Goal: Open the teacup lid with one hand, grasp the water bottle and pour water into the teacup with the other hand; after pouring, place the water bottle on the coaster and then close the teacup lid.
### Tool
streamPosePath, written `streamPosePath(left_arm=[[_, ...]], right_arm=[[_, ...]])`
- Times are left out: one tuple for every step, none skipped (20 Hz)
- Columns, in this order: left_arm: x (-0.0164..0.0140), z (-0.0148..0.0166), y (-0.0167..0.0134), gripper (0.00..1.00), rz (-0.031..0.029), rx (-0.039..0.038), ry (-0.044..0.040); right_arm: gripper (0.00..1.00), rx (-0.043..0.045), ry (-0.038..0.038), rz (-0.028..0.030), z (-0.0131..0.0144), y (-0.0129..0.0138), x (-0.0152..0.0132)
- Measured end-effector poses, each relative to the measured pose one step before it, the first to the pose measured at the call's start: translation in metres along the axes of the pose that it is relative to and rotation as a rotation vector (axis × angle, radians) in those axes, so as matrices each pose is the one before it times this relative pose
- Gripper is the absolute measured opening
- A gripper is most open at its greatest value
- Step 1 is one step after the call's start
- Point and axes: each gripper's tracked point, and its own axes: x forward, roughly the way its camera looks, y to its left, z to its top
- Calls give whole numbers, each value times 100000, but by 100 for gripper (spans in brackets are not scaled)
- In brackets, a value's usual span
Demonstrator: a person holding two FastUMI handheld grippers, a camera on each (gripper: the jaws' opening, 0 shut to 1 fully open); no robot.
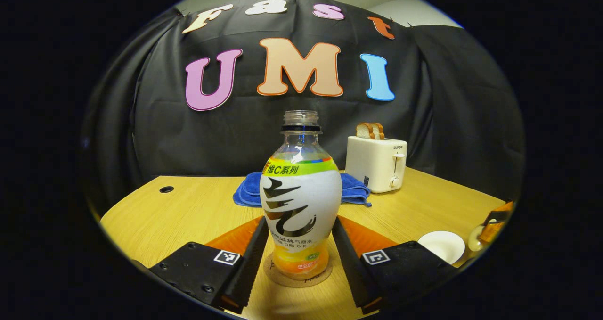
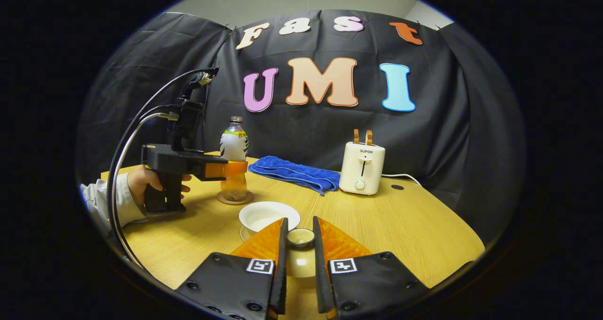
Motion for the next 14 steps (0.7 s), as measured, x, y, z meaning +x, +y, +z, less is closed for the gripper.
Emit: streamPosePath(left_arm=[[-104,-73,10,80,169,100,186],[-65,-25,54,83,58,19,-102],[-115,-61,122,83,482,8,263],[-17,-99,44,84,232,-47,270],[-187,-155,46,89,383,-29,419],[-161,-136,109,93,414,24,29],[-359,-258,157,94,732,-156,387],[-294,-243,-68,94,462,-294,452],[-472,-52,28,94,480,-90,-10],[-628,88,114,94,759,233,-671],[-539,99,122,94,669,353,-844],[-573,117,-10,94,780,391,-510],[-647,127,32,94,480,258,-487],[-659,165,70,94,493,-216,-695]], right_arm=[[29,540,-299,518,156,117,81],[29,550,-255,663,171,226,206],[29,372,-191,627,183,144,290],[29,406,-391,194,103,64,185],[29,527,-875,237,322,42,256],[29,823,-787,360,344,119,236],[29,1053,-581,672,301,143,256],[29,998,-695,784,212,232,437],[29,972,-745,533,291,220,334],[29,1070,-700,702,321,172,398],[29,1439,-820,850,360,185,452],[29,1603,-668,1121,197,433,416],[29,1336,-853,1162,222,336,456],[29,738,-549,740,117,167,530]])
